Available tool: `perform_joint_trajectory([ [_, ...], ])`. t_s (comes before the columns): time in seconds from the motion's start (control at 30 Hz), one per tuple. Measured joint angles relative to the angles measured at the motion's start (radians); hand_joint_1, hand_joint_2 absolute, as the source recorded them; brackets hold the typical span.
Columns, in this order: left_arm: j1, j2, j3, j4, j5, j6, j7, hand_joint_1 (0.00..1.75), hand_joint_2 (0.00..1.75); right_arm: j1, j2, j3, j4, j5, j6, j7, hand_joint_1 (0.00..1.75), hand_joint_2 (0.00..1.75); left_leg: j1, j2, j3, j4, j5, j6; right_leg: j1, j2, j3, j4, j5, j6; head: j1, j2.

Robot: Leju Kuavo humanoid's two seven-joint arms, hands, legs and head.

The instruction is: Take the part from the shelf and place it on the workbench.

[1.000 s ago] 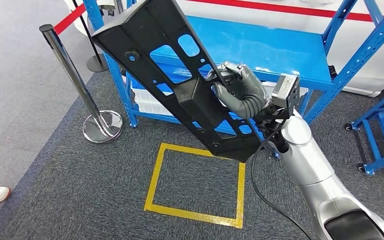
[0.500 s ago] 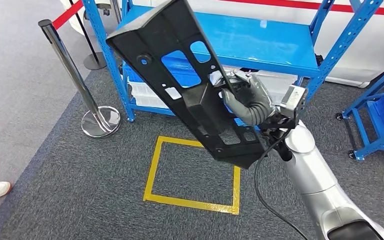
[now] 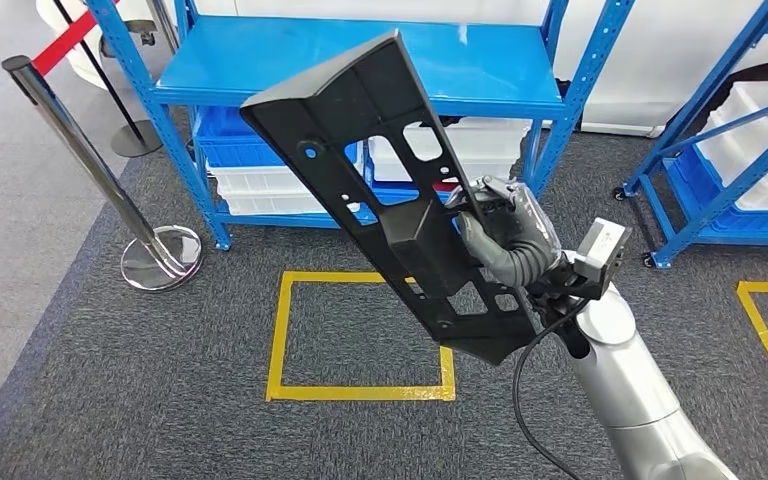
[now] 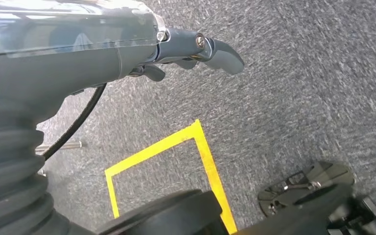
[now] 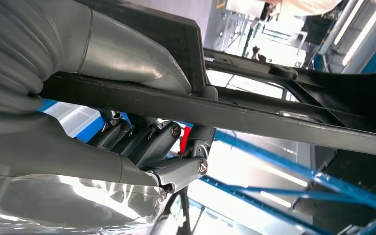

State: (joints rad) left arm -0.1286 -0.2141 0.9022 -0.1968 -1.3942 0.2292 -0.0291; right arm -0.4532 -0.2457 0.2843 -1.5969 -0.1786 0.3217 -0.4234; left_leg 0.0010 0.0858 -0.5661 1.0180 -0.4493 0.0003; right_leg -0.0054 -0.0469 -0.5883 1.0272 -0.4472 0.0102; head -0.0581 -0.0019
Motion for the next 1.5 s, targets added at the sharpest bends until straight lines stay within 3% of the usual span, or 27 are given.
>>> perform_joint_trajectory([
  [0.03, -0.001, 0.0, 0.0, 0.0, 0.0, 0.0, 0.0, 0.0, 1.75, 0.004, 0.0, -0.004, -0.001, 0.0, 0.0, 0.0, 1.75, 1.75, 0.001, 0.001, -0.001, 0.002, -0.002, -0.006, -0.002, 0.007, -0.003, -0.003, 0.005, -0.007, 0.0, 0.0],
  [0.1, -0.002, 0.0, 0.0, 0.0, 0.0, 0.0, -0.001, 0.0, 1.75, 0.008, 0.0, -0.009, -0.005, 0.0, 0.001, 0.0, 1.75, 1.75, 0.002, -0.024, -0.017, 0.041, -0.036, -0.016, -0.007, 0.022, -0.009, -0.01, 0.018, -0.021, 0.0, 0.0],
  [0.2, -0.006, 0.0, 0.0, 0.0, 0.001, 0.001, -0.003, 0.0, 1.75, 0.013, -0.003, -0.011, -0.007, 0.0, 0.003, -0.001, 1.75, 1.75, 0.004, -0.069, -0.086, 0.224, -0.143, -0.023, -0.006, 0.047, -0.027, -0.011, 0.034, -0.032, 0.0, 0.0],
  [0.23, -0.009, 0.0, 0.0, 0.0, 0.001, 0.001, -0.002, 0.0, 1.75, 0.015, -0.003, -0.011, -0.007, 0.0, 0.003, 0.0, 1.75, 1.75, 0.004, -0.073, -0.1, 0.269, -0.159, -0.023, -0.004, 0.058, -0.034, -0.01, 0.039, -0.033, 0.0, 0.0],
  [0.27, -0.01, 0.0, 0.0, 0.0, 0.002, 0.002, -0.002, 0.0, 1.75, 0.017, -0.003, -0.011, -0.006, 0.0, 0.004, 0.0, 1.75, 1.75, 0.004, -0.075, -0.097, 0.279, -0.156, -0.021, -0.003, 0.069, -0.04, -0.008, 0.043, -0.032, 0.0, 0.0],
  [0.33, -0.008, 0.001, 0.0, 0.0, 0.002, 0.002, -0.001, 0.0, 1.75, 0.019, -0.003, -0.012, -0.007, 0.0, 0.005, 0.0, 1.75, 1.75, 0.004, -0.088, -0.037, 0.18, -0.101, -0.011, -0.001, 0.094, -0.05, -0.003, 0.051, -0.028, 0.0, 0.0],
  [0.4, -0.003, 0.002, 0.0, 0.0, 0.003, 0.002, 0.0, 0.0, 1.75, 0.02, -0.004, -0.013, -0.007, -0.001, 0.006, 0.0, 1.75, 1.75, 0.004, -0.13, 0.03, 0.049, -0.059, 0.0, 0.0, 0.117, -0.058, 0.0, 0.06, -0.02, 0.0, 0.0],
  [0.47, 0.001, 0.002, 0.0, 0.0, 0.003, 0.004, 0.0, 0.0, 1.75, 0.025, -0.006, -0.017, -0.009, -0.001, 0.008, -0.002, 1.75, 1.75, 0.002, -0.153, 0.049, -0.001, -0.052, 0.005, -0.004, 0.134, -0.067, 0.0, 0.071, -0.007, 0.0, 0.0],
  [0.53, 0.001, 0.001, 0.0, 0.0, 0.003, 0.004, -0.001, 0.0, 1.75, 0.04, -0.005, -0.024, -0.014, 0.0, 0.009, -0.006, 1.75, 1.75, 0.002, -0.135, 0.049, -0.011, -0.04, 0.011, -0.009, 0.147, -0.072, -0.005, 0.081, 0.007, 0.0, 0.0],
  [0.6, 0.002, -0.001, 0.0, 0.0, 0.003, 0.004, -0.001, 0.0, 1.75, 0.055, 0.0, -0.035, -0.021, 0.002, 0.009, -0.012, 1.75, 1.75, 0.007, -0.112, 0.05, -0.025, -0.023, 0.022, -0.007, 0.117, -0.087, 0.02, 0.059, 0.014, 0.0, 0.0],
  [0.67, 0.005, -0.001, 0.0, 0.0, 0.003, 0.004, 0.0, 0.0, 1.75, 0.063, 0.008, -0.044, -0.025, 0.003, 0.01, -0.015, 1.75, 1.75, 0.009, -0.088, 0.044, -0.031, -0.012, 0.027, -0.009, 0.069, -0.133, 0.123, -0.008, 0.021, 0.0, 0.0],
  [0.7, 0.006, -0.001, 0.0, 0.0, 0.003, 0.004, 0.0, 0.0, 1.75, 0.068, 0.012, -0.046, -0.025, 0.004, 0.009, -0.016, 1.75, 1.75, 0.008, -0.075, 0.039, -0.03, -0.01, 0.028, -0.012, 0.058, -0.161, 0.192, -0.041, 0.026, 0.0, 0.0],
  [0.77, 0.009, -0.001, 0.0, 0.0, 0.003, 0.004, 0.0, 0.0, 1.75, 0.084, 0.018, -0.051, -0.026, 0.007, 0.009, -0.018, 1.75, 1.75, 0.008, -0.05, 0.032, -0.028, -0.007, 0.025, -0.019, 0.05, -0.18, 0.264, -0.062, 0.035, 0.0, 0.0],
  [0.8, 0.01, -0.001, 0.0, 0.0, 0.003, 0.004, 0.0, 0.0, 1.75, 0.093, 0.02, -0.053, -0.028, 0.011, 0.009, -0.021, 1.75, 1.75, 0.009, -0.038, 0.031, -0.027, -0.007, 0.024, -0.022, 0.045, -0.161, 0.244, -0.048, 0.038, 0.0, 0.0],
  [0.87, 0.011, -0.001, 0.0, 0.0, 0.003, 0.004, 0.0, 0.0, 1.75, 0.11, 0.021, -0.058, -0.037, 0.021, 0.009, -0.032, 1.75, 1.75, 0.009, -0.017, 0.03, -0.023, -0.01, 0.018, -0.024, 0.016, -0.078, 0.111, -0.001, 0.038, 0.0, 0.0],
  [0.93, 0.013, 0.0, 0.0, 0.0, 0.002, 0.003, 0.0, 0.0, 1.75, 0.131, 0.022, -0.066, -0.054, 0.032, 0.008, -0.044, 1.75, 1.75, 0.004, -0.001, 0.029, -0.018, -0.014, 0.006, -0.017, -0.01, -0.021, 0.009, 0.021, 0.026, 0.0, 0.0],
  [0.97, 0.014, 0.0, 0.0, 0.0, 0.002, 0.003, 0.0, 0.0, 1.75, 0.143, 0.022, -0.071, -0.062, 0.037, 0.008, -0.049, 1.75, 1.75, 0.002, 0.006, 0.029, -0.017, -0.015, -0.001, -0.013, -0.014, -0.016, -0.006, 0.018, 0.018, 0.0, 0.0],
  [1.03, 0.015, 0.001, 0.0, 0.0, 0.001, 0.003, -0.001, 0.0, 1.75, 0.166, 0.023, -0.08, -0.077, 0.043, 0.008, -0.053, 1.75, 1.75, 0.001, 0.019, 0.031, -0.018, -0.018, -0.014, -0.01, 0.006, -0.021, -0.005, 0.022, 0.004, 0.0, 0.0],
  [1.07, 0.015, 0.001, 0.0, 0.0, 0.001, 0.003, -0.001, 0.0, 1.75, 0.174, 0.023, -0.083, -0.083, 0.046, 0.009, -0.054, 1.75, 1.75, 0.003, 0.015, 0.031, -0.013, -0.024, -0.02, -0.012, 0.015, -0.022, -0.008, 0.024, -0.003, 0.0, 0.0],
  [1.13, 0.014, 0.002, 0.0, 0.0, 0.001, 0.003, -0.003, 0.0, 1.75, 0.182, 0.022, -0.086, -0.094, 0.05, 0.009, -0.055, 1.75, 1.75, 0.006, -0.023, 0.008, 0.049, -0.072, -0.029, -0.016, 0.032, -0.024, -0.013, 0.031, -0.016, 0.0, 0.0],
  [1.2, 0.01, 0.002, 0.0, 0.0, -0.003, 0.002, -0.004, 0.0, 1.75, 0.199, 0.021, -0.091, -0.105, 0.061, 0.009, -0.058, 1.75, 1.75, 0.008, -0.063, -0.045, 0.183, -0.147, -0.032, -0.014, 0.049, -0.029, -0.013, 0.034, -0.025, 0.0, 0.0],
  [1.27, 0.005, 0.002, 0.0, 0.0, -0.01, 0.0, -0.004, 0.0, 1.75, 0.236, 0.021, -0.102, -0.124, 0.079, 0.01, -0.067, 1.75, 1.75, 0.008, -0.073, -0.076, 0.274, -0.178, -0.03, -0.009, 0.067, -0.031, -0.011, 0.036, -0.027, 0.0, 0.0],
  [1.3, 0.005, 0.002, 0.0, 0.0, -0.014, -0.002, -0.004, 0.0, 1.75, 0.258, 0.021, -0.108, -0.137, 0.088, 0.01, -0.075, 1.75, 1.75, 0.008, -0.075, -0.065, 0.264, -0.163, -0.028, -0.007, 0.079, -0.032, -0.01, 0.036, -0.027, 0.0, 0.0],
  [1.33, 0.006, 0.002, 0.0, 0.0, -0.019, -0.004, -0.003, 0.0, 1.75, 0.28, 0.021, -0.114, -0.151, 0.098, 0.01, -0.083, 1.75, 1.75, 0.008, -0.081, -0.038, 0.216, -0.132, -0.023, -0.006, 0.091, -0.032, -0.008, 0.037, -0.027, 0.0, 0.0],
  [1.4, 0.011, 0.004, -0.001, 0.0, -0.027, -0.01, -0.002, 0.0, 1.75, 0.322, 0.021, -0.124, -0.187, 0.117, 0.01, -0.097, 1.75, 1.75, 0.008, -0.128, 0.028, 0.079, -0.07, -0.011, -0.004, 0.115, -0.036, -0.002, 0.039, -0.023, 0.0, 0.0],
  [1.47, 0.014, 0.006, -0.003, 0.0, -0.034, -0.014, 0.0, 0.0, 1.75, 0.358, 0.021, -0.13, -0.224, 0.136, 0.01, -0.105, 1.75, 1.75, 0.008, -0.165, 0.059, -0.002, -0.054, -0.005, -0.006, 0.137, -0.046, 0.002, 0.045, -0.012, 0.0, 0.0],
  [1.5, 0.014, 0.007, -0.004, 0.0, -0.036, -0.015, 0.002, 0.0, 1.75, 0.375, 0.021, -0.132, -0.24, 0.145, 0.01, -0.107, 1.75, 1.75, 0.007, -0.163, 0.061, -0.01, -0.057, -0.004, -0.008, 0.148, -0.051, 0.001, 0.05, -0.004, 0.0, 0.0],
])
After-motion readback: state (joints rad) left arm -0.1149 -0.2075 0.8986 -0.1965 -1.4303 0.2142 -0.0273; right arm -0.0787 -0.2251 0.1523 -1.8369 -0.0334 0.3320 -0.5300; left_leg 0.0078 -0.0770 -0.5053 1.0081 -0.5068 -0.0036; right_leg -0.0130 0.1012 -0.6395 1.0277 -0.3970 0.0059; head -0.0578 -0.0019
